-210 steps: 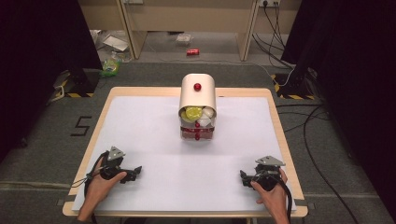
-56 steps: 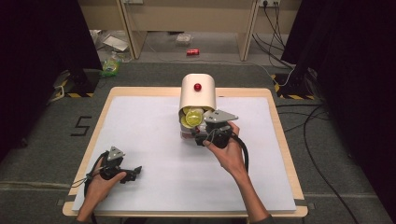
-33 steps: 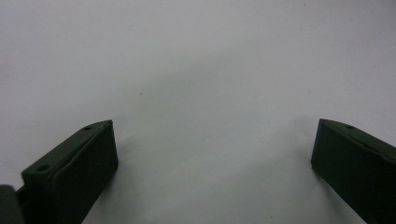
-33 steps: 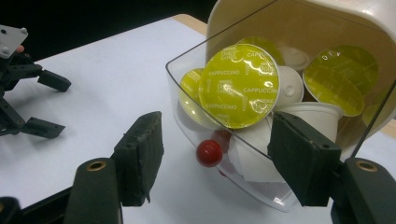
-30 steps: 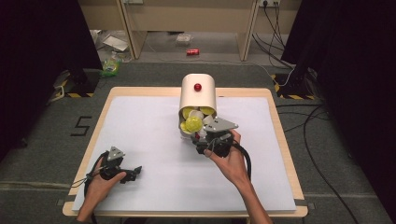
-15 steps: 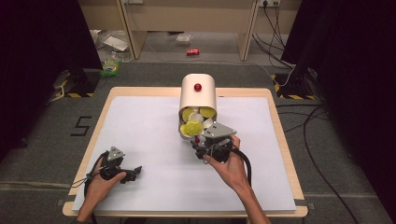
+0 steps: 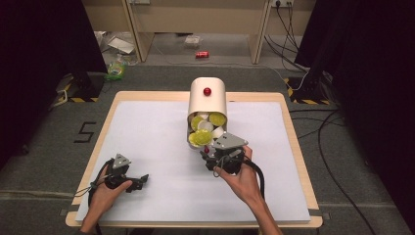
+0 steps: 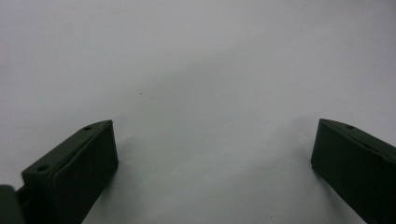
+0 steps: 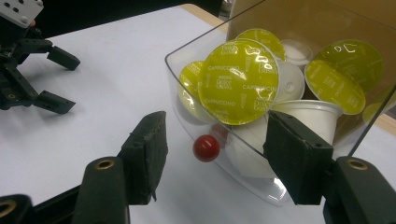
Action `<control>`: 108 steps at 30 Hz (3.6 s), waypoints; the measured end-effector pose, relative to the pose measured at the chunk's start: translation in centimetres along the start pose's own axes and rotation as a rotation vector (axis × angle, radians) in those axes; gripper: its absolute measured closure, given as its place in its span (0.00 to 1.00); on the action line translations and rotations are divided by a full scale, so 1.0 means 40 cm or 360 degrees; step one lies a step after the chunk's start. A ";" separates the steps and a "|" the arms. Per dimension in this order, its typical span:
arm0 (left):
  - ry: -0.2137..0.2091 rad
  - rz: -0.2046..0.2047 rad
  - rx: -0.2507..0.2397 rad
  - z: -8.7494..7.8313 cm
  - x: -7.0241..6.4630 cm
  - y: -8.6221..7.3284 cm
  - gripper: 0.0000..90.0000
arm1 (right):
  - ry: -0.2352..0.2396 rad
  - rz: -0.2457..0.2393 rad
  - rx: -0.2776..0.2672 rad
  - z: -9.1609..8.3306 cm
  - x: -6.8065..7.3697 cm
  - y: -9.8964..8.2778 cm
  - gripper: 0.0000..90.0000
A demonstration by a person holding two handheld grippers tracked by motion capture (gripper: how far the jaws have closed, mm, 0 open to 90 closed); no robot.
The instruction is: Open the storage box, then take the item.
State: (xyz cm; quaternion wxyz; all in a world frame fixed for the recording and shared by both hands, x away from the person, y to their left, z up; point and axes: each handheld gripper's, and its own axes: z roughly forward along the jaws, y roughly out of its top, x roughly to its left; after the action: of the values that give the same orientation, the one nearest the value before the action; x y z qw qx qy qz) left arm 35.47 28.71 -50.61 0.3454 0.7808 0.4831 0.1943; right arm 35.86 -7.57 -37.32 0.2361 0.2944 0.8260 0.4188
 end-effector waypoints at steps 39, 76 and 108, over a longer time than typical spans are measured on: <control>-0.0001 -0.0001 0.0001 0.000 0.000 0.000 0.00 | -0.0016 -0.0055 0.0033 -0.016 0.026 -0.014 0.44; 0.0006 0.0001 0.0009 0.002 -0.001 0.002 0.00 | -0.0051 0.0108 -0.0145 -0.017 -0.041 -0.005 0.31; 0.0005 0.0000 0.0004 0.001 -0.001 0.001 0.00 | 0.0017 0.0137 -0.0105 0.083 -0.049 0.038 0.33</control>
State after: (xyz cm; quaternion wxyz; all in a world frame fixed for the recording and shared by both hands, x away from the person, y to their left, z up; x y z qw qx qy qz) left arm 35.51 28.64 -50.63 0.3437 0.7809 0.4838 0.1949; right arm 39.81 -6.37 -37.57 0.2230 0.3193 0.7996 0.4571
